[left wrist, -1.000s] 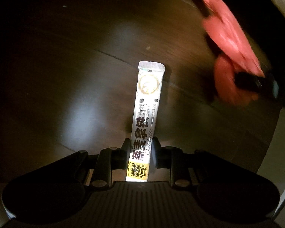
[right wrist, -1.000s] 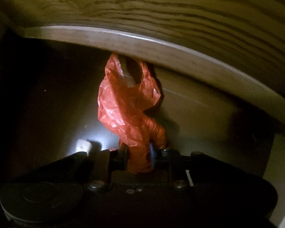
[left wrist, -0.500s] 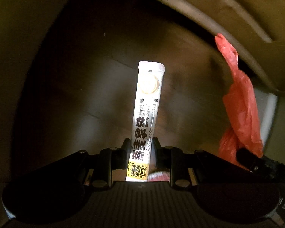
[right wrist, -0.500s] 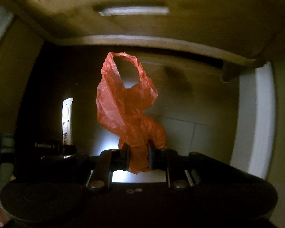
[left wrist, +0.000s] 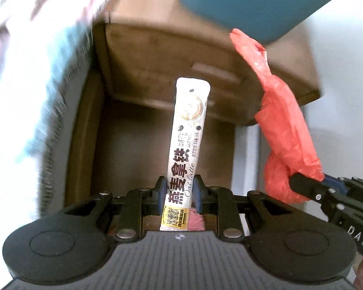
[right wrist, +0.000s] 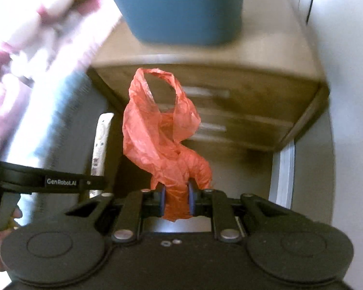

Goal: Collect trash
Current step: 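Lift the coffee packet and red bag up over the teal bin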

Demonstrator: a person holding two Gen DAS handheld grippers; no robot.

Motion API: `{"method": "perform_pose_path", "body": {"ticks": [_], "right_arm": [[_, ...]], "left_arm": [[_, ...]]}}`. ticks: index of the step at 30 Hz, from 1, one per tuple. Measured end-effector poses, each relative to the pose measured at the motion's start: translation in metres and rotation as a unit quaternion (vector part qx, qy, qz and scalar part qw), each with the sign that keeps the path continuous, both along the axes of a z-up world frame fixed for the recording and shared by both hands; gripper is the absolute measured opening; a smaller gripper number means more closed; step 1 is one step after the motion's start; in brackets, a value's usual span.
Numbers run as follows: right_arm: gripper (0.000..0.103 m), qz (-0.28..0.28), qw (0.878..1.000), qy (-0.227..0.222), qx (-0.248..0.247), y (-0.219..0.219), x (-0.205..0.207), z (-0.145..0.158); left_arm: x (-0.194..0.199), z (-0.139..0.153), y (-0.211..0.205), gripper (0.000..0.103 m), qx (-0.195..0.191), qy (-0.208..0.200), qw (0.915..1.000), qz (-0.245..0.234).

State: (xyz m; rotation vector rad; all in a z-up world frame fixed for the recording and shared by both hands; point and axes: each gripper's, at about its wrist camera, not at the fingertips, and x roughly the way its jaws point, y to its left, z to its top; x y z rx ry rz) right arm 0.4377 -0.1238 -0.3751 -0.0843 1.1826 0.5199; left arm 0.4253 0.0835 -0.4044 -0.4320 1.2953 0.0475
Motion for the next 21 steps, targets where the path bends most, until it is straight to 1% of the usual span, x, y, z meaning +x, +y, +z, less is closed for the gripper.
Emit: {"method": "perform_pose_path", "body": {"ticks": [2,3,4,5,7,11,12,14,17,19,21], "right_arm": [[0.017,0.008,1.000,-0.017,0.003,0.006,-0.007,0.036],[0.017,0.014,1.000,-0.026,0.002,0.008,-0.012,0.052],[0.017,0.019,0.999,-0.035,0.001,0.011,-0.015,0.069],[0.017,0.022,0.999,-0.043,0.001,0.013,-0.017,0.086],[0.017,0.025,0.998,-0.059,0.002,0.015,-0.023,0.119],[0.017,0.021,0.995,-0.101,0.010,0.022,-0.032,0.177],[0.017,0.018,0.993,-0.115,0.013,0.024,-0.032,0.192],[0.017,0.011,0.990,-0.135,0.022,0.026,-0.032,0.215],[0.017,0.001,0.985,-0.169,0.036,0.024,-0.030,0.246],[0.017,-0.004,0.980,-0.193,0.037,0.023,-0.026,0.267],[0.017,-0.014,0.977,-0.208,0.047,0.022,-0.019,0.282]], "left_arm": [[-0.003,0.047,0.006,0.022,0.003,-0.020,0.9997,-0.010],[-0.004,0.065,0.007,0.022,0.007,-0.028,0.9995,-0.014],[0.003,0.080,0.008,0.022,0.007,-0.035,0.9992,-0.017],[0.001,0.097,0.010,0.022,0.007,-0.045,0.9987,-0.021],[0.005,0.138,0.017,0.022,0.008,-0.065,0.9975,-0.027],[0.004,0.200,0.030,0.022,0.011,-0.111,0.9932,-0.032],[0.007,0.208,0.031,0.022,0.012,-0.120,0.9922,-0.031],[0.010,0.233,0.036,0.022,0.015,-0.138,0.9899,-0.029],[0.015,0.271,0.041,0.022,0.027,-0.160,0.9863,-0.032],[0.019,0.291,0.043,0.022,0.034,-0.174,0.9835,-0.038],[0.021,0.315,0.042,0.022,0.041,-0.189,0.9802,-0.043]]}}
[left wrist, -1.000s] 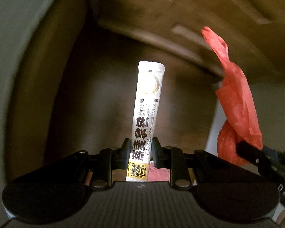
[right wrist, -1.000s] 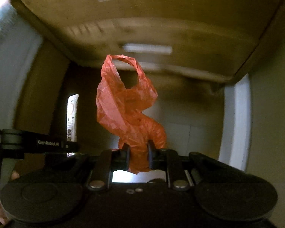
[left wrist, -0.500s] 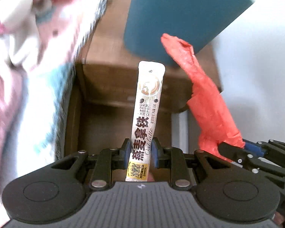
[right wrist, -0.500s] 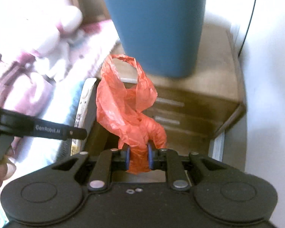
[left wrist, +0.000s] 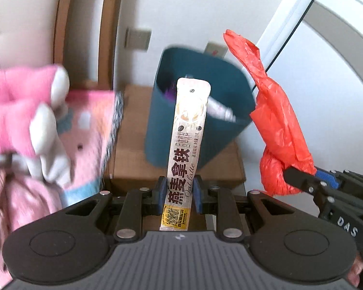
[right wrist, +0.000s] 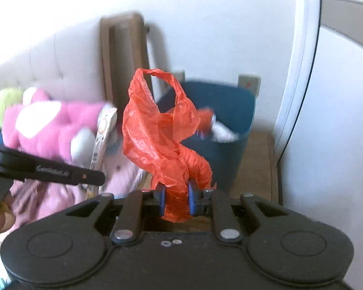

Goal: Collect trash
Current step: 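Lift the coffee packet and red bag up over the teal bin, then open left tool over the bin while right tool releases the red bag inside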

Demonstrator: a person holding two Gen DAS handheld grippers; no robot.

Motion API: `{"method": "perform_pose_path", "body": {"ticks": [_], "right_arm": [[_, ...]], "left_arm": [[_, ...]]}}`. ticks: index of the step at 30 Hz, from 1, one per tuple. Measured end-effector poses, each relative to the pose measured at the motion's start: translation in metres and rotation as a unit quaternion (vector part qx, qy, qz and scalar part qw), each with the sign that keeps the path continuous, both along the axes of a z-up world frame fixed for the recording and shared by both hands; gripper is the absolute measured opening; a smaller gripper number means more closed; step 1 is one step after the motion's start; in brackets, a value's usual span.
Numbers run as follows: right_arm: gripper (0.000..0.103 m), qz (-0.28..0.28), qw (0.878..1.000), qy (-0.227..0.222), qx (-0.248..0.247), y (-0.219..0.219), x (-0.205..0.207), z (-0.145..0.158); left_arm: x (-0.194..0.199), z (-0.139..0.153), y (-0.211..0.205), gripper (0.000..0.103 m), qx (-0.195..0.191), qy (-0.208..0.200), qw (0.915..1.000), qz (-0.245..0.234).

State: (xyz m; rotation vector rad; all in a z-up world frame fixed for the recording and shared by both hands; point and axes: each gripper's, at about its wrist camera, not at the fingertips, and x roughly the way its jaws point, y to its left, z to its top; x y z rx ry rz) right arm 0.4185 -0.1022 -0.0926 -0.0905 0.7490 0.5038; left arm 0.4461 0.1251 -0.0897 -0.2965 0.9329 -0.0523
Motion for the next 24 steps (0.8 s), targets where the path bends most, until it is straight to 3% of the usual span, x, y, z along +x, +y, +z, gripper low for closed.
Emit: {"method": "perform_pose_path", "body": {"ticks": [5,11,19,24], "right_arm": [[0.017,-0.028,0.999,-0.019,0.023,-0.002,0.032,0.020],[0.017,-0.027,1.000,-0.007,0.014,0.001,0.095,0.016],[0.017,0.004,0.998,0.064,-0.009,0.001,0.194,-0.012],[0.017,0.045,0.994,0.092,-0.049,0.014,0.234,-0.032]], "left_arm": [[0.032,0.027,-0.004,0.022,0.016,-0.020,0.9997,-0.003],[0.096,0.028,-0.027,0.022,0.031,-0.016,0.9994,-0.006],[0.201,-0.001,-0.048,0.022,0.024,0.049,0.9982,0.024],[0.243,-0.025,-0.057,0.022,0.035,0.092,0.9945,0.035]]}}
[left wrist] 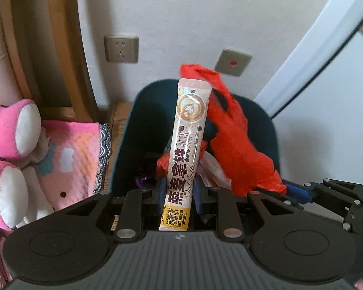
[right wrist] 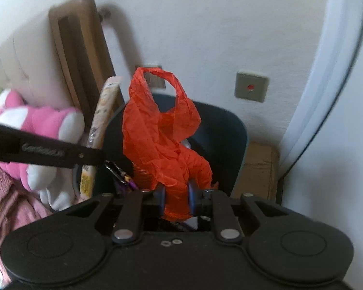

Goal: Collect trash
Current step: 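Open left tool over the bin while right tool releases the red bag inside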

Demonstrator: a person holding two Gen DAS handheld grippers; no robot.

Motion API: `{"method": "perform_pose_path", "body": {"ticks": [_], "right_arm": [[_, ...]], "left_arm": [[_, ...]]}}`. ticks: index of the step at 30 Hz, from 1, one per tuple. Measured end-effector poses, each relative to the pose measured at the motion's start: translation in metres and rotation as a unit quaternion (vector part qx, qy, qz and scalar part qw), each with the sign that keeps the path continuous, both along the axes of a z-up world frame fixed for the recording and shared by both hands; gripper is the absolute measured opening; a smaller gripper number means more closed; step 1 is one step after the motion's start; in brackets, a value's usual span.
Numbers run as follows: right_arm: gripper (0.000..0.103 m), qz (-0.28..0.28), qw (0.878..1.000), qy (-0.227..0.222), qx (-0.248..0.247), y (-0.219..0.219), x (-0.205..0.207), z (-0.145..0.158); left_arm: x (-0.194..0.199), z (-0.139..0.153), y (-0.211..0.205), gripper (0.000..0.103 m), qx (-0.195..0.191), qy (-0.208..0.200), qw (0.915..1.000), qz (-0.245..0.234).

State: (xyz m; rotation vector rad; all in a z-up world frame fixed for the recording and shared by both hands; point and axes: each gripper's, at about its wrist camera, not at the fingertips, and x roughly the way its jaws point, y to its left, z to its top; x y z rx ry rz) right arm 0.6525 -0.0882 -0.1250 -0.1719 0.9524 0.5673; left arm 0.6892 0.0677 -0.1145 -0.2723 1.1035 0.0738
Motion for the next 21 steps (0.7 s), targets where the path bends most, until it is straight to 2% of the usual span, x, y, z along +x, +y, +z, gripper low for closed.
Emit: {"method": "perform_pose_path", "body": {"ticks": [5,11,21], "right_arm": [[0.018,0.045,0.998,0.018,-0.050,0.016,0.020,-0.021],[0.021,0.082,0.993,0.029,-0.081,0.022,0.030,-0.035],[0.026,0.118,0.986,0.024,-0.115,0.034,0.035,-0.050]], "left_arm": [[0.020,-0.026,-0.007,0.022,0.001,0.039,0.9992,0.007],[0.028,-0.045,-0.015,0.022,0.001,0.065,0.9979,0.001],[0.034,-0.059,-0.018,0.023,-0.006,0.069,0.9976,0.003]]}}
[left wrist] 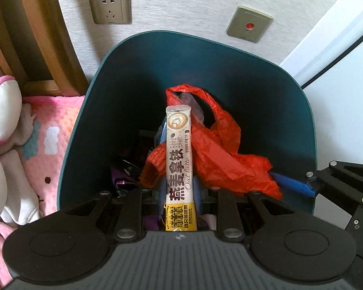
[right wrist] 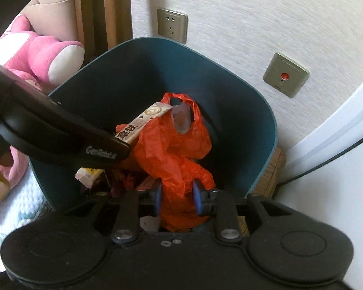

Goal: Collect trash
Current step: 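Open left tool over the bin while right tool releases the red bag inside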

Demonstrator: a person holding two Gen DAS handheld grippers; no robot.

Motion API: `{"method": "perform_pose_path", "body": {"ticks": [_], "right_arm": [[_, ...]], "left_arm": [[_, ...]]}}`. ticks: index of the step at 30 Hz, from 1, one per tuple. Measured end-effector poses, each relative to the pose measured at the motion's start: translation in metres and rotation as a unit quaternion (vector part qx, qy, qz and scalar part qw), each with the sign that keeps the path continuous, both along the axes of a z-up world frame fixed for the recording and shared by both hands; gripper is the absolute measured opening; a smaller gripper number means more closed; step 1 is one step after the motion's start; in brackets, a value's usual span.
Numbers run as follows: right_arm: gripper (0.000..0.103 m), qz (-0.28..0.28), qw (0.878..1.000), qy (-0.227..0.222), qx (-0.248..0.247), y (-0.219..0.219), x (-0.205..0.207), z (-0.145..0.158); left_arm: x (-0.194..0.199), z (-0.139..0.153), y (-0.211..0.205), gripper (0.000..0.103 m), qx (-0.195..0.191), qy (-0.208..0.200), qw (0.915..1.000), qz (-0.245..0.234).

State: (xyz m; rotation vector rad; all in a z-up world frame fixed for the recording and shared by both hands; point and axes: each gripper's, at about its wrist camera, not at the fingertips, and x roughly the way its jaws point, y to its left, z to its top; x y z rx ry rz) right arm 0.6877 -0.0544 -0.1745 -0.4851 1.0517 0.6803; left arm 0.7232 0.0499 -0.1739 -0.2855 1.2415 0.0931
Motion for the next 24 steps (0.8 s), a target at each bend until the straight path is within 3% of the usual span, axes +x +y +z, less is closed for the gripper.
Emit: {"method": "perform_pose_path", "body": {"ticks": [7,12,14,16,24], "right_arm": [[0.037,-0.007,1.000,-0.009,0.023,-0.008,-0.002,0.010],[0.041,-0.032,0.998,-0.023,0.048,-0.018,-0.013,0.027],[0.043,-0.047,0.996,-0.024,0.065,-0.023,-0.018,0.036],[0.044,-0.059,0.995,-0.030,0.079,-0.028,-0.025,0.045],[0.047,-0.101,0.984,-0.066,0.131,-0.040,-0.065,0.082]], "left_arm": [[-0.005,0.008,0.003,0.024,-0.004,-0.014,0.9998,-0.013],[-0.022,0.027,0.007,0.035,-0.014,-0.045,0.9984,-0.031],[-0.031,0.037,0.009,0.047,-0.017,-0.059,0.9974,-0.037],[-0.041,0.048,0.011,0.050,-0.017,-0.077,0.9958,-0.045],[-0.088,0.092,0.027,0.050,-0.016,-0.135,0.9883,-0.068]]}}
